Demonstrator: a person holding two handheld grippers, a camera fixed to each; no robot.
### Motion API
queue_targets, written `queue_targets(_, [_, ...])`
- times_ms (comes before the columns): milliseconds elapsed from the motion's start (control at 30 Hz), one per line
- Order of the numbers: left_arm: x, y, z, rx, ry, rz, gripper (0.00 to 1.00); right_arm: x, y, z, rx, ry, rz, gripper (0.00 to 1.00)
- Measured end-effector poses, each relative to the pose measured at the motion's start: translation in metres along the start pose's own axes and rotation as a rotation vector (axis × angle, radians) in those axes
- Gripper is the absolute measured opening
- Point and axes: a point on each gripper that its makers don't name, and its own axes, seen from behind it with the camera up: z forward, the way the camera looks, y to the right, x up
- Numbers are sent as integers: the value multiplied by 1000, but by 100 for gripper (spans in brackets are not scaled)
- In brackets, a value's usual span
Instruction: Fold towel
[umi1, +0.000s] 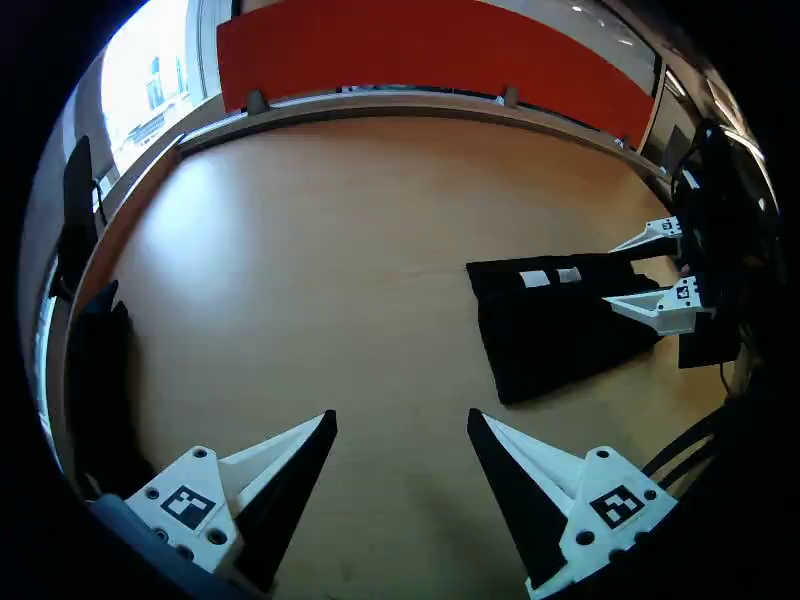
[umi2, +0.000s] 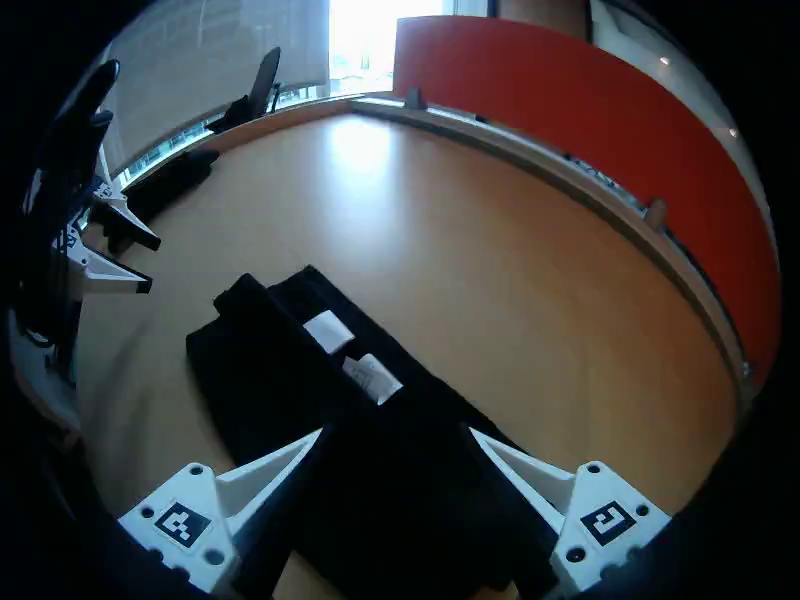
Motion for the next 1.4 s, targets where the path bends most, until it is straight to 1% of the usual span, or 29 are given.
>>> queue_targets(367, [2, 0, 0, -6, 4, 5, 97, 7, 9, 4, -11, -7, -17, 94])
queue_targets(767, [3, 5, -2, -15, 8, 18, 97, 25, 29, 10, -36, -7, -26, 94])
queue_targets(1100, [5, 6, -6, -17, 19, 13, 97, 39, 43, 15, -51, -8, -44, 94])
queue_targets(1400, [4, 7, -8, -15, 21, 12, 97, 43, 47, 14, -54, -6, -51, 94])
